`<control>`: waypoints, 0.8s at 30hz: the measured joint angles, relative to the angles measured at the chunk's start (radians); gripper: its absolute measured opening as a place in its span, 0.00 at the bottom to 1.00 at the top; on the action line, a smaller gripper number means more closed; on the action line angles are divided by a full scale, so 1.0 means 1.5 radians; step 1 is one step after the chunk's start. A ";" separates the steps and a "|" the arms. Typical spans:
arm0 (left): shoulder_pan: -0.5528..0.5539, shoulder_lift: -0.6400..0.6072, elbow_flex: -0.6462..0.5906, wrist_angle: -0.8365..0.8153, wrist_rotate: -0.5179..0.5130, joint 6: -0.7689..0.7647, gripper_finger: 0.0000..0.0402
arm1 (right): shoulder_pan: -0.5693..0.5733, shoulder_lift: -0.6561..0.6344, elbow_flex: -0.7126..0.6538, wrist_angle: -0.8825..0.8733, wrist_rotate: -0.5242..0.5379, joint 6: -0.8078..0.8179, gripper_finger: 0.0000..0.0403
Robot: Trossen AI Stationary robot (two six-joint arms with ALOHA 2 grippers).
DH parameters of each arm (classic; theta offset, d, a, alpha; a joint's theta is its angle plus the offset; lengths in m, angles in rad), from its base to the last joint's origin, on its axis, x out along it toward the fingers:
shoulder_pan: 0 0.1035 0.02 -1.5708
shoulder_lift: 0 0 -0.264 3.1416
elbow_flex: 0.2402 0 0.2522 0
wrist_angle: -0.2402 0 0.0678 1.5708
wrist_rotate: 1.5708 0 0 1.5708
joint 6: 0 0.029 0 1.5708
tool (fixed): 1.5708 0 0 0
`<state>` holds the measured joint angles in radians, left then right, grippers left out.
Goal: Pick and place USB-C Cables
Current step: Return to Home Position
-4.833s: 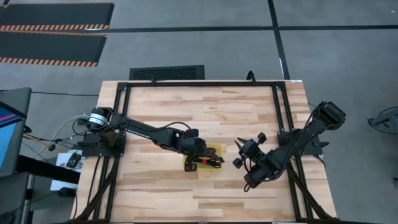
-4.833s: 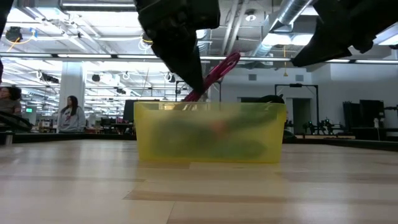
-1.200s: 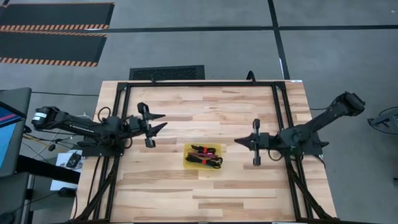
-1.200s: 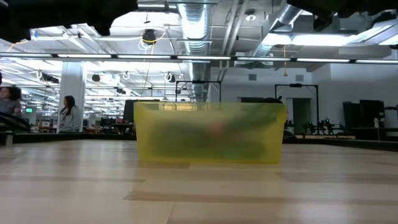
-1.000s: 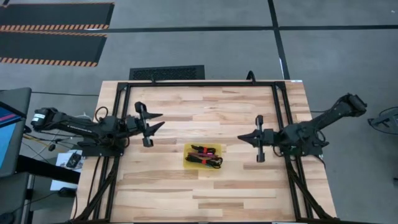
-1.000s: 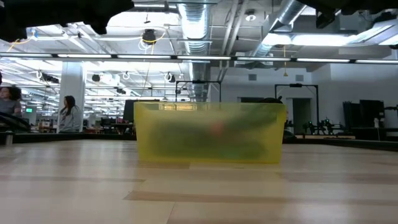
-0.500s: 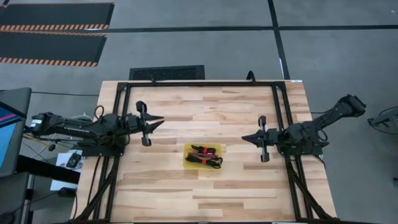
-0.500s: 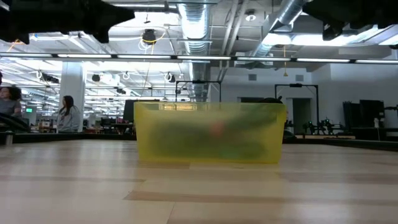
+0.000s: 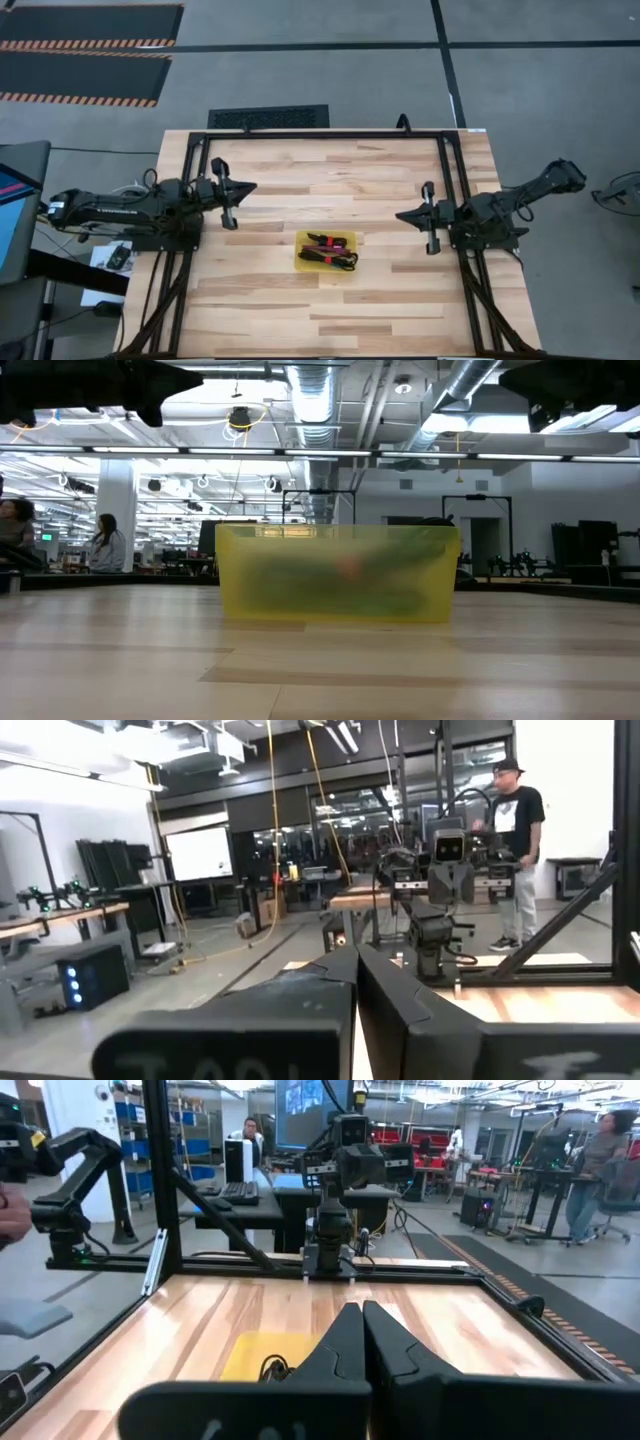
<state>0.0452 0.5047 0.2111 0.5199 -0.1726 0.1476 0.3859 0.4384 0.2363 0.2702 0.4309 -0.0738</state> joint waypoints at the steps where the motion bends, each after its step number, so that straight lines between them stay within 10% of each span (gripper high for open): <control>1: 0.000 -0.014 0.000 -0.013 0.000 0.000 0.00 | 0.000 -0.008 0.000 -0.010 0.000 0.002 0.00; 24: 0.000 -0.149 0.000 -0.177 0.025 0.067 0.00 | -0.001 -0.178 0.001 -0.196 0.007 0.009 0.00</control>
<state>0.0448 0.2806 0.2111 0.2547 -0.1348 0.2478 0.3843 0.1708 0.2371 -0.0234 0.4408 -0.0601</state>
